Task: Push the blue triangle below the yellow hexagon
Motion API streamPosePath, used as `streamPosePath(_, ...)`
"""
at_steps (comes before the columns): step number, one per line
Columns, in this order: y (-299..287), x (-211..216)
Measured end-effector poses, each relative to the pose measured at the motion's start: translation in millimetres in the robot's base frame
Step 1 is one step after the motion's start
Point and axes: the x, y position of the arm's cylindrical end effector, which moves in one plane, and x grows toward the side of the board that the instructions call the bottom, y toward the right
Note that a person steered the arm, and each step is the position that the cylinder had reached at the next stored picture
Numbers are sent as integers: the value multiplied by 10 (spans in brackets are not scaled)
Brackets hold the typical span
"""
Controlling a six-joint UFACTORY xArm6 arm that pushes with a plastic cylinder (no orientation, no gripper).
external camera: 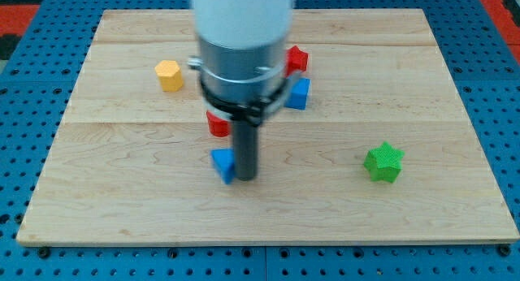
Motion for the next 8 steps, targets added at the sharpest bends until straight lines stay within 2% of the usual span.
streamPosePath(1, -428, 115)
streamPosePath(2, -753, -141)
streamPosePath(3, -963, -628)
streamPosePath(4, -956, -737)
streamPosePath(5, -1455, -567)
streamPosePath(6, -1776, -658)
streamPosePath(7, -1913, -798)
streamPosePath(8, -1417, -834)
